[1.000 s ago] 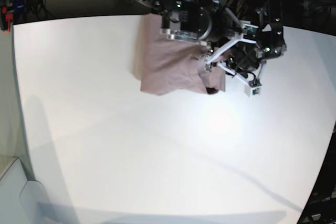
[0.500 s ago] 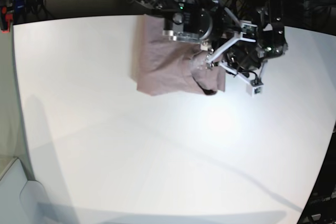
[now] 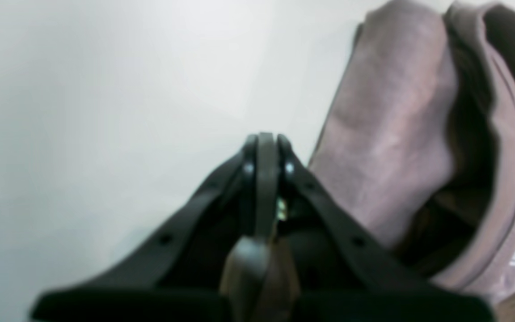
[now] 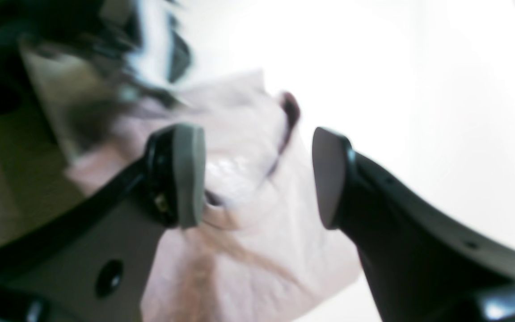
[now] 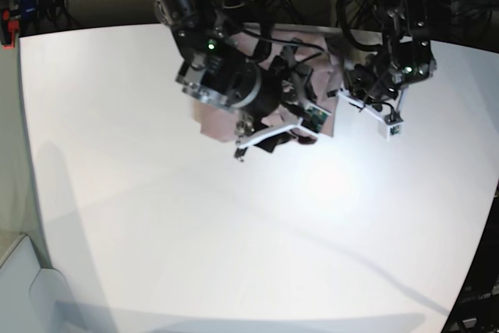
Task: Layout the t-shirt on the table in an organized manner, then fold the t-shirt properly
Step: 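Withdraw the right gripper and pinch the bundle's side with the left gripper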
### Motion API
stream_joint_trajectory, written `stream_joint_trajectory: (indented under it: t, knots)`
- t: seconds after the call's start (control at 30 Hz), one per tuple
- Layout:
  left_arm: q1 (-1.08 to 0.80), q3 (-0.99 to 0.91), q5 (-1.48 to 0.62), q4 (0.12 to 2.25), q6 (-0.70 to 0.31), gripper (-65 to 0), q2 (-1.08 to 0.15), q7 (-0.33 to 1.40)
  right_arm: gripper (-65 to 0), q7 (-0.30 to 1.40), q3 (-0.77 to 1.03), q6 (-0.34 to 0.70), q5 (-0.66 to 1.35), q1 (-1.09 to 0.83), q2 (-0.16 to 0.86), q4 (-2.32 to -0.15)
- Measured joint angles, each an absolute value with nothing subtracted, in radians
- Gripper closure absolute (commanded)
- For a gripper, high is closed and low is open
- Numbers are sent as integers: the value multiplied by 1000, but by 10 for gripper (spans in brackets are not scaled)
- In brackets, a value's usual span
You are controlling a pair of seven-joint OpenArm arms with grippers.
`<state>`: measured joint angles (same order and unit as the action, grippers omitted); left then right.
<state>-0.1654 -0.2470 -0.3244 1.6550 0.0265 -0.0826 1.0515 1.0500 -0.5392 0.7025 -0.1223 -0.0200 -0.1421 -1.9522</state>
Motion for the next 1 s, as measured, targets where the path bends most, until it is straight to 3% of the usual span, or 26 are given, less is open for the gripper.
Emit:
stream_joint_trajectory:
  t: [0.23,0.3,0.57,0.77,1.0]
  knots:
    - [-169,-247,-318,1689,26,-1,-83,1061,-373,1047,-435,702,-120,-22,-46,-1951]
    - [-167,-247,-319,1708,26,-1,-82,1063,-343,1047,-361,702,-123,-22,-26,-1951]
    - [-165,-247,-319,1710,27,-1,-83,1065,0,1048,-189,702,-123,-92,38,-1951]
    - [-165,-247,-318,1710,26,-1,-101,1064,0,1045,-190,702,-115,-130,4,-1933]
    - [-171,-322,-321,1757,26,-2,-99,1070,0,931,-188,702,-122,-93,-14,-1708]
